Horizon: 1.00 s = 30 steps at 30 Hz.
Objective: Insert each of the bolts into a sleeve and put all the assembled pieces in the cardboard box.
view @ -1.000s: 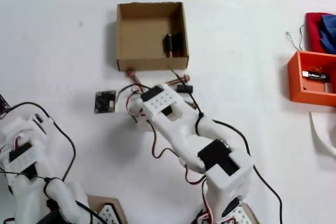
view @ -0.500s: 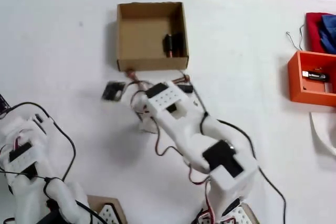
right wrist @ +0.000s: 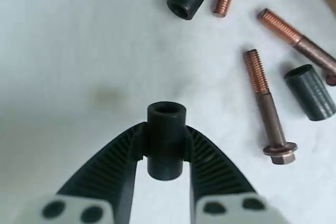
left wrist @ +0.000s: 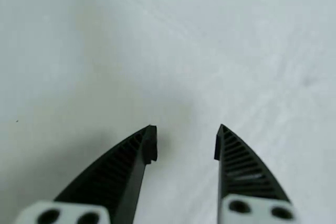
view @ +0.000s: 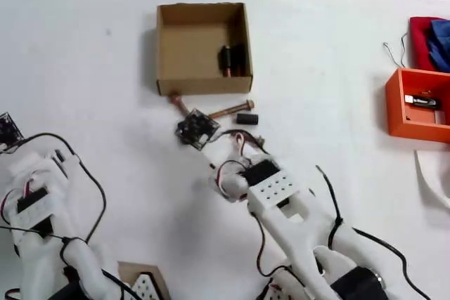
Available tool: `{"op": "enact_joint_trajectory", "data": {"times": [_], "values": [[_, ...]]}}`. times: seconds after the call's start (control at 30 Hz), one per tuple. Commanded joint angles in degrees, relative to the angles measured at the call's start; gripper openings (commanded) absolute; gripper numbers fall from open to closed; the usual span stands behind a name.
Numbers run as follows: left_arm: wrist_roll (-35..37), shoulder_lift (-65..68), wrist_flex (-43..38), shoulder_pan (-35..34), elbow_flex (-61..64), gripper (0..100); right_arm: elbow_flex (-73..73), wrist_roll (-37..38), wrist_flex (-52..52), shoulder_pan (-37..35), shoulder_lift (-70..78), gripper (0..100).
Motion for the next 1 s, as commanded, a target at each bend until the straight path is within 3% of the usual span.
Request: {"op": "enact_joint_trajectory", "data": {"times": [0.0, 0.4, 0.73, 0.83, 0.97], "values": [[-0.35, -0.09, -0.88, 0.88, -0.48, 20, -3.16, -1.14, 0.75, 0.57, 3.3, 2.2], [-0.44, -0.18, -0.88, 0.88, -0.4, 20, -25.49, -1.23, 14.02, 0.92, 30.2, 11.1], [-0.44, -0.18, -0.88, 0.88, -0.31, 20, -25.93, -1.23, 14.11, 1.01, 30.99, 11.1], [-0.44, -0.18, -0.88, 0.88, -0.31, 20, -25.85, -1.14, 14.11, 1.19, 30.9, 2.2], [-0.44, -0.18, -0.88, 0.88, -0.31, 20, -26.37, -1.23, 14.02, 4.97, 25.98, 2.3]]}}
